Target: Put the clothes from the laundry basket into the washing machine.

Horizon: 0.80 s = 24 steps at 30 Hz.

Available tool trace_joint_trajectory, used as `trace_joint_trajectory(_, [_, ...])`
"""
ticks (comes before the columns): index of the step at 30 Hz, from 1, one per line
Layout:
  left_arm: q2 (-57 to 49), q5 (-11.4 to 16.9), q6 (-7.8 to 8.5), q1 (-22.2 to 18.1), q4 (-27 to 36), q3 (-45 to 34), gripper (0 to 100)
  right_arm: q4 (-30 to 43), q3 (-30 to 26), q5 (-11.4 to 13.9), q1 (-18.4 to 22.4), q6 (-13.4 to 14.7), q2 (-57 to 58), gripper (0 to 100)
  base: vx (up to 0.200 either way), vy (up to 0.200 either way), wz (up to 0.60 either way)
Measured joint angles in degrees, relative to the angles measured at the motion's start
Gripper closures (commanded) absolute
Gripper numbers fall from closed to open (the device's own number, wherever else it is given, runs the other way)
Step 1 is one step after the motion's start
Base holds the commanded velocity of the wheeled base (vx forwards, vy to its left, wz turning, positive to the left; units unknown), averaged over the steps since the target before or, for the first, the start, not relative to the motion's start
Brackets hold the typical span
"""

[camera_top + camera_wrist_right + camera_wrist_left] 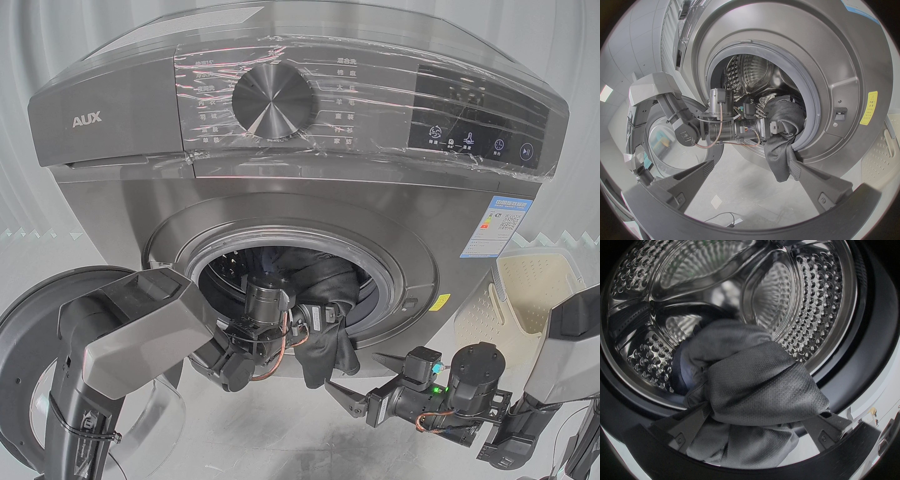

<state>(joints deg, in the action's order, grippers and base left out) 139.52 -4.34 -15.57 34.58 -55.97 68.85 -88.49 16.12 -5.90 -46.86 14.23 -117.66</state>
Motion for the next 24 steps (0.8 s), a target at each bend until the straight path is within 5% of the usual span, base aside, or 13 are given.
trace_joint_trajectory(10, [4.8,0.1,2.99,1.1,-1.4,2.2,0,0.0,0.0,0.0,0.0,0.0,0.0,0,0.000,0.000,0.00])
trace_joint_trajectory(11, [5.1,0.0,2.99,1.1,-1.5,2.4,100,0.0,0.0,0.0,0.0,0.0,0.0,0,0.000,0.000,0.00])
trace_joint_trajectory(24, [5.9,-4.0,2.07,-2.0,-4.2,10.5,100,0.0,0.2,0.0,-0.1,0.0,0.0,0,0.000,0.000,0.00])
